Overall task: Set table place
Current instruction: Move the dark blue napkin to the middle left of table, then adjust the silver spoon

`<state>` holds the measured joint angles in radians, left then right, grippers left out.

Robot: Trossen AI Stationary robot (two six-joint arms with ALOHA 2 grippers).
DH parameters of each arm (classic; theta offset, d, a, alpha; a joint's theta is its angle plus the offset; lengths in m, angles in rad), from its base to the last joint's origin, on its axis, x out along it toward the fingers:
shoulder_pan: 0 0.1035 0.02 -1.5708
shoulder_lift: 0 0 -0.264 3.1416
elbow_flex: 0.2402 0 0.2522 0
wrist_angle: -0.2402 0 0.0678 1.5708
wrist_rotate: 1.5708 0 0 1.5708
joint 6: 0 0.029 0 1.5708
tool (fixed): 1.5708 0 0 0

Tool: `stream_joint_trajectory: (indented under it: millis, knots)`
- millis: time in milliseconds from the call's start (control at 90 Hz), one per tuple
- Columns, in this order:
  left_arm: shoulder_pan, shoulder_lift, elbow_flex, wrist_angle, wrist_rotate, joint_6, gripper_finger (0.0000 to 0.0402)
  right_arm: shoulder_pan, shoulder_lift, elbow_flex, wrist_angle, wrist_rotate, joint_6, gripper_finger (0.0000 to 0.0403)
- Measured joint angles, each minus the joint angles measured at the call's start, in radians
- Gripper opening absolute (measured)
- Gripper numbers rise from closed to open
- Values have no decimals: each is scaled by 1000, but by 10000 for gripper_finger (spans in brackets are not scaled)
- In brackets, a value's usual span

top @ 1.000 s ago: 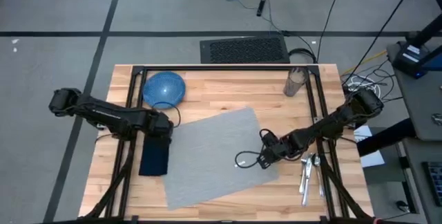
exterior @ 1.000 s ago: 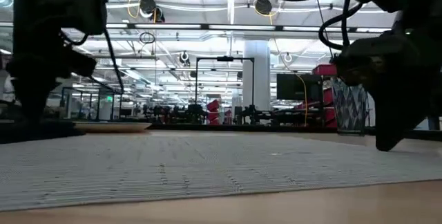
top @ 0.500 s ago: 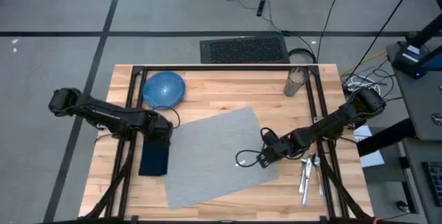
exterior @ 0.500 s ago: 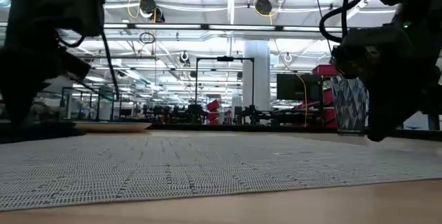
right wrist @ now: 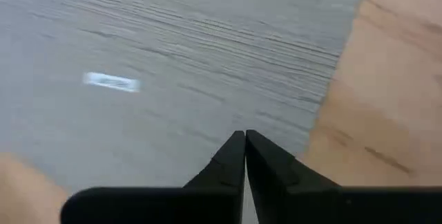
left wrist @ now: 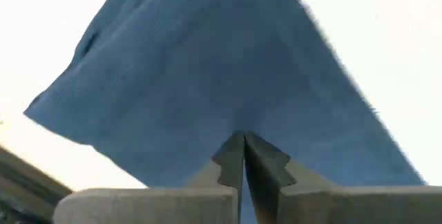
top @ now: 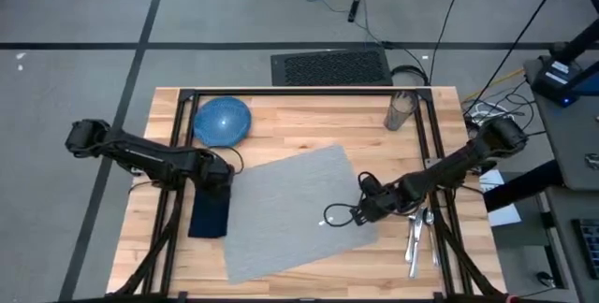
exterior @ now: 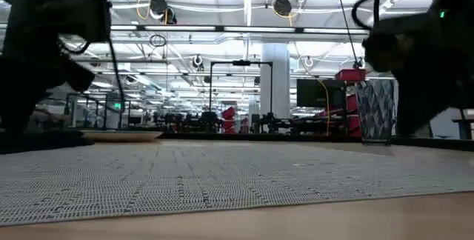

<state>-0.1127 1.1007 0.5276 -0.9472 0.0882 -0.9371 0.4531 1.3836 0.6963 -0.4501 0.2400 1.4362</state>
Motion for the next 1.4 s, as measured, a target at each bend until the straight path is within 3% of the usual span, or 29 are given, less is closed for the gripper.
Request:
stream_joint_trajectory:
  millis: [178, 344, 589, 767, 1122, 1400]
  knots:
    - [0, -3, 87, 22, -83, -1, 0, -16, -56, 7, -10, 24, -37, 0]
    - [0, 19, 75, 318, -89, 43, 0, -41, -1, 7, 6, -3, -109, 0]
    - [15, 222, 68, 517, -94, 118, 0, -74, 122, 7, 138, -70, -193, 0]
    - [69, 379, 72, 687, -27, 182, 0, -59, 171, 7, 132, -137, -188, 0]
    - [233, 483, 164, 733, 44, 369, 0, 89, 173, 7, 133, -169, -23, 0]
    - [283, 487, 231, 722, 62, 395, 0, 161, 172, 7, 174, -146, 94, 0]
